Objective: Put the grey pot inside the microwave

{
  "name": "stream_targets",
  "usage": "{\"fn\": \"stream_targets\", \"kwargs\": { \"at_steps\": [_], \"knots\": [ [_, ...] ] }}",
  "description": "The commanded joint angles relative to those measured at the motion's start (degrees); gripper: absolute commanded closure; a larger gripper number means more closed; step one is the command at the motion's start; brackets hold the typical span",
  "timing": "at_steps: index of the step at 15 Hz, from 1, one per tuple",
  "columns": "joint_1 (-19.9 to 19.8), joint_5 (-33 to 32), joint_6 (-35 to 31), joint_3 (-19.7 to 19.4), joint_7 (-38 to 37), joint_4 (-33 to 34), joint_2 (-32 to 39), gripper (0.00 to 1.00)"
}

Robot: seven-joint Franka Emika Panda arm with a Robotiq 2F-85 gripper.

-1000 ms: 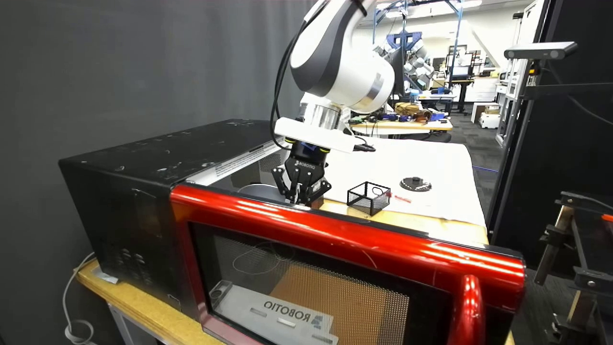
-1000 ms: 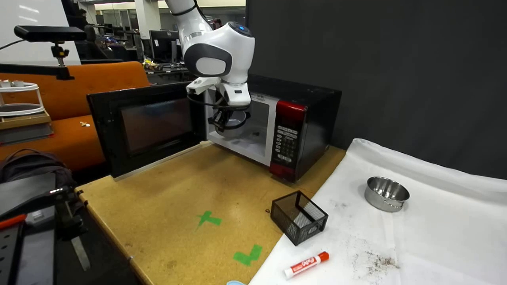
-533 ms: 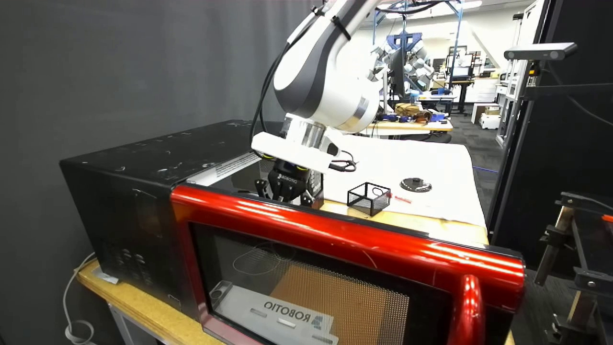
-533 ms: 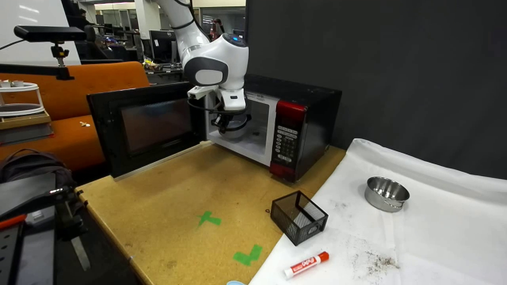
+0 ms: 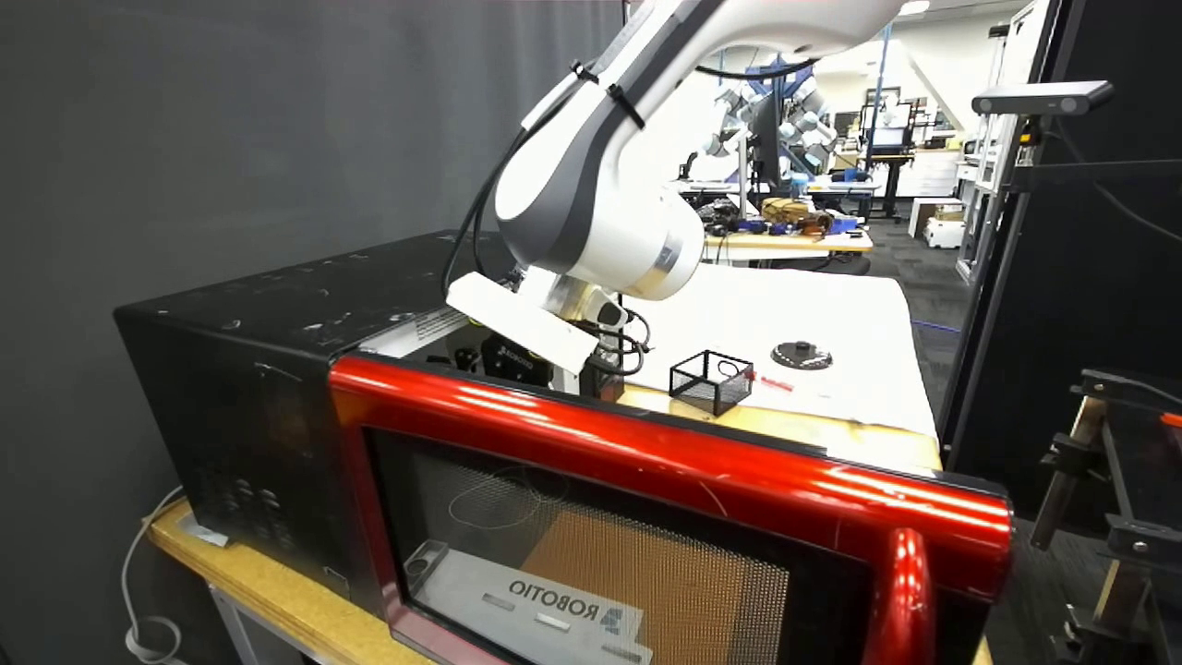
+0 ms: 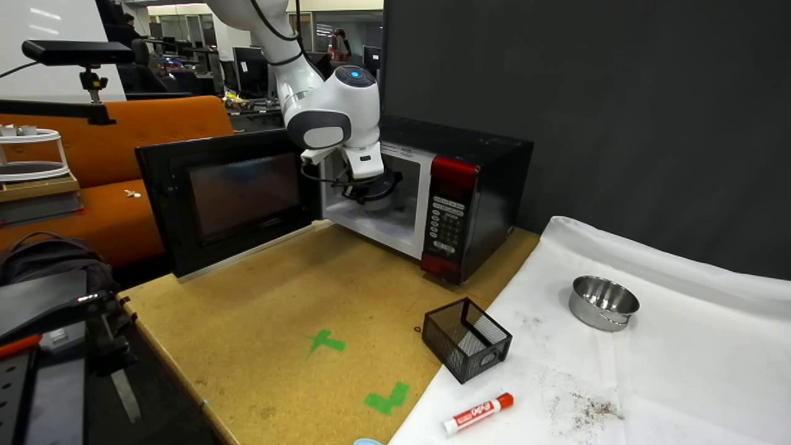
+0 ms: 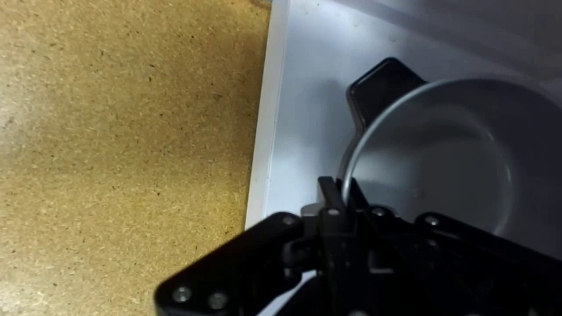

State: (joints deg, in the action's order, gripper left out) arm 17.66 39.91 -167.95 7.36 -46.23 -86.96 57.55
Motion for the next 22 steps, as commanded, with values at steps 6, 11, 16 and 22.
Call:
{"fn": "stream_targets", "kwargs": {
  "at_steps": [6,11,16,22],
  "knots": [
    [-0.81,-0.29,-3.86,1.33,-1.35,4.92,4.65,0.34],
    [-0.99,-0.06,-4.25,2.21,-1.0,3.15,2.76,0.0],
    [-4.56,1.71,-4.99,4.72,1.41,-3.88,-2.81,0.0],
    [-9.39,3.97,-2.44,4.97,1.79,-16.16,-11.84,0.0]
  ]
}}
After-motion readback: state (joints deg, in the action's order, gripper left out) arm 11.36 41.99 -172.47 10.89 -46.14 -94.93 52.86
